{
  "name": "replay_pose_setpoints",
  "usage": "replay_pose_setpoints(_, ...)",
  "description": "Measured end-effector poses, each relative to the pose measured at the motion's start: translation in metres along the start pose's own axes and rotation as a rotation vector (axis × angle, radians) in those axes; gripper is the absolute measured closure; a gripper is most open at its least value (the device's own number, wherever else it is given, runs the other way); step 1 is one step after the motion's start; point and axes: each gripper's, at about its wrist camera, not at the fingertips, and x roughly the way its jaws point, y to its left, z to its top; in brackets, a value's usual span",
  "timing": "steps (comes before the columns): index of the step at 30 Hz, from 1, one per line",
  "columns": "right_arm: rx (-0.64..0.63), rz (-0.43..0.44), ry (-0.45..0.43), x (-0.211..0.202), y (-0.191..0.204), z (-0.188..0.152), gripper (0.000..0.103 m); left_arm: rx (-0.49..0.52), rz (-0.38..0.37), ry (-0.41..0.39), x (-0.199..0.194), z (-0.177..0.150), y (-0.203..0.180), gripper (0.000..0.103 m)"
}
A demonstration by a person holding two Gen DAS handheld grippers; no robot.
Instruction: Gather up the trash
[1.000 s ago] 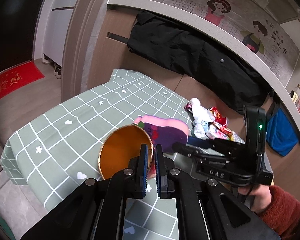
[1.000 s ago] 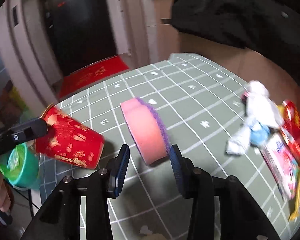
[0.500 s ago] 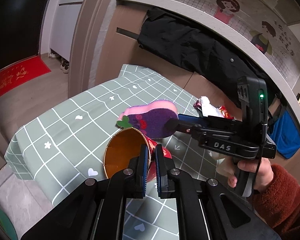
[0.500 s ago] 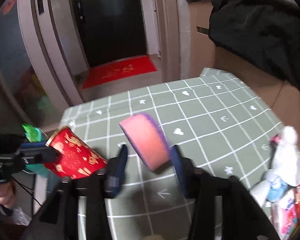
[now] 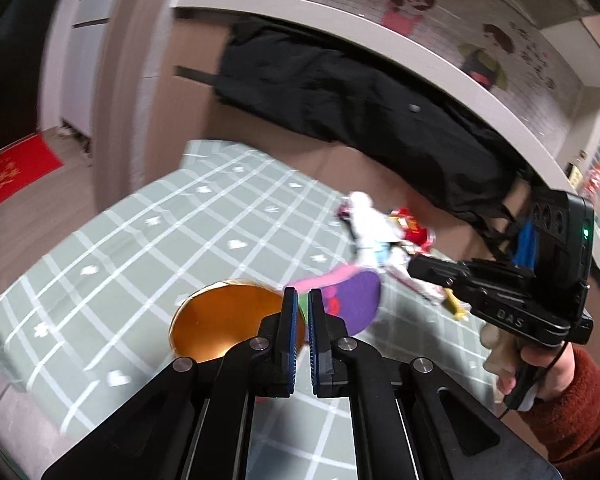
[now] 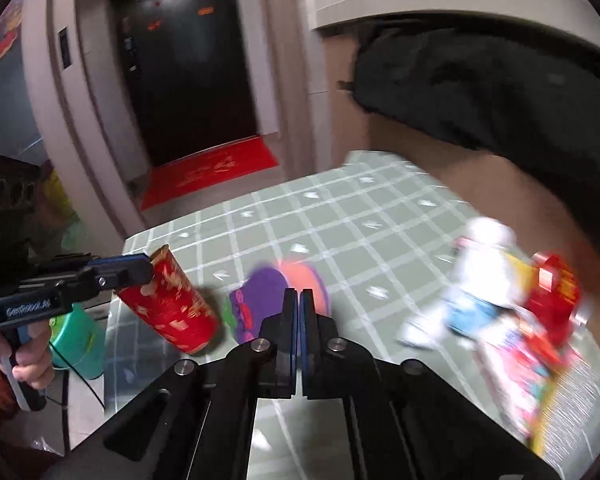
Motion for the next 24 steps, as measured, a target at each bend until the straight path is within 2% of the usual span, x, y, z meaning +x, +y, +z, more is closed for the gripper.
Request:
replay_pose_setpoints(4,0.023,-0.005,0.016,-0.027,-0.02,-0.019,0.101,0.029,-0.019,0.004,0.012,0.001,-0.02,0.098)
replay_pose_setpoints(6,0.012,-0.007,0.039,-0.029,-0.025,-0.026,0.089,0.033,-0.013,0.009,0.017,0.001,-0.025,0.098)
replay_pose_setpoints(8,-0.007,0.007,0.05,-0.028,-0.027,-0.032,0.062,0.038,0.008,0.01,0.016,0.0,-0.024,0.098)
replay_pose_setpoints(12,-0.077,0.021,0.044,-0.012,-0.018,-0.029,0.061,0.024,0.047,-0.012,0.0,0.003,-0.009,0.098)
replay_pose_setpoints(17,-0.154,0.047,0.068,0.027,-0.01,-0.002,0.06,-0.021,0.04,-0.024,-0.021,0.008,0.01,0.095)
replay_pose_setpoints(18,-0.146,0.064,0.075,0.036,-0.011,0.003,0.059,-0.027,0.045,-0.029,-0.024,0.008,0.012,0.092)
replay_pose_setpoints(20,-0.13,0.092,0.099,0.057,-0.013,0.012,0.057,-0.039,0.062,-0.038,-0.03,0.006,0.019,0.079)
replay_pose_setpoints(22,-0.132,0.078,0.111,0.075,-0.013,0.016,0.057,-0.062,0.076,-0.033,-0.033,0.004,0.028,0.062)
replay_pose_setpoints(24,-0.141,0.04,0.127,0.091,-0.016,0.015,0.057,-0.097,0.072,-0.018,-0.032,0.003,0.037,0.058)
